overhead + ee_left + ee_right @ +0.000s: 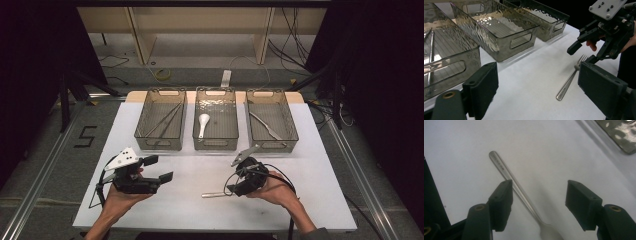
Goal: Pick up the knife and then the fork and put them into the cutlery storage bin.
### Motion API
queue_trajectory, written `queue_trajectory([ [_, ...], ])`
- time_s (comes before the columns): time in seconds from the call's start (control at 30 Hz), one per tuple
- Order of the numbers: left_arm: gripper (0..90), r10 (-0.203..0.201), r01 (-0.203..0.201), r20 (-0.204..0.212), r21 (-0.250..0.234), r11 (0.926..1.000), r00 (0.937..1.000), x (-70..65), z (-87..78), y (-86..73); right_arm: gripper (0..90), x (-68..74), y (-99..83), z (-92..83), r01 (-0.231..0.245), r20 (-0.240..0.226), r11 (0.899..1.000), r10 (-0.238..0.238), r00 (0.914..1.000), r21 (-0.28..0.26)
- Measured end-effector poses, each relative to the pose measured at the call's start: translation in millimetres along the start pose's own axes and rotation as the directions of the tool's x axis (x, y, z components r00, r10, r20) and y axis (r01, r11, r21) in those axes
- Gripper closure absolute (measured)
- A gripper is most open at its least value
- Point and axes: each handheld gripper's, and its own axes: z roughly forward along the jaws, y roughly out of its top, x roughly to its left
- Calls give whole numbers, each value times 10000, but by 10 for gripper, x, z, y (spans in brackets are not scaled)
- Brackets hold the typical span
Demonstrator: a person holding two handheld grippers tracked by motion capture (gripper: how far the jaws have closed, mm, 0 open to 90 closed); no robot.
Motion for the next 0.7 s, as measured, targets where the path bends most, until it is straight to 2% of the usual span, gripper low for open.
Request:
queue_trajectory([
  [0.03, 162, 4, -4, 2, 7, 10000, 10000, 0, 1, 0, 407, -10, -5, 21, 253, 14, 9996, -253, 9997, -89],
  [0.07, 162, 9, -9, 8, 14, 10000, 10000, 0, 1, -1, 414, -4, -5, 27, 235, -15, 9997, -235, 9997, -10],
  [0.1, 162, 14, -14, 7, 14, 10000, 10000, -1, 2, 0, 425, 13, 0, 27, 21, -88, 9999, -20, 10000, 131],
  [0.23, 162, 23, -23, 13, -10, 10000, 10000, -8, 1, 0, 482, 26, -8, 70, 199, -2, 9984, -199, 9998, 539],
  [0.27, 162, 35, -35, 17, -9, 10000, 10000, -9, 2, 0, 493, 17, -15, 95, 442, 31, 9979, -444, 9990, 473],
  [0.37, 162, 62, -62, 8, 24, 10000, 10000, -8, 3, 0, 513, 41, -16, 129, 445, 34, 9957, -450, 9990, 812],
  [0.43, 162, 42, -42, 15, 2, 10000, 10000, -9, 2, 0, 533, 47, -21, 155, 617, -18, 9934, -618, 9981, 969],
  [0.57, 162, 44, -44, 22, 18, 10000, 10000, -9, 3, -1, 566, 55, -31, 202, 534, -22, 9918, -535, 9986, 1161],
  [0.7, 162, 100, -100, 15, 46, 9999, 9999, -8, 6, -1, 591, 58, -40, 242, 685, -64, 9880, -683, 9976, 1385],
])
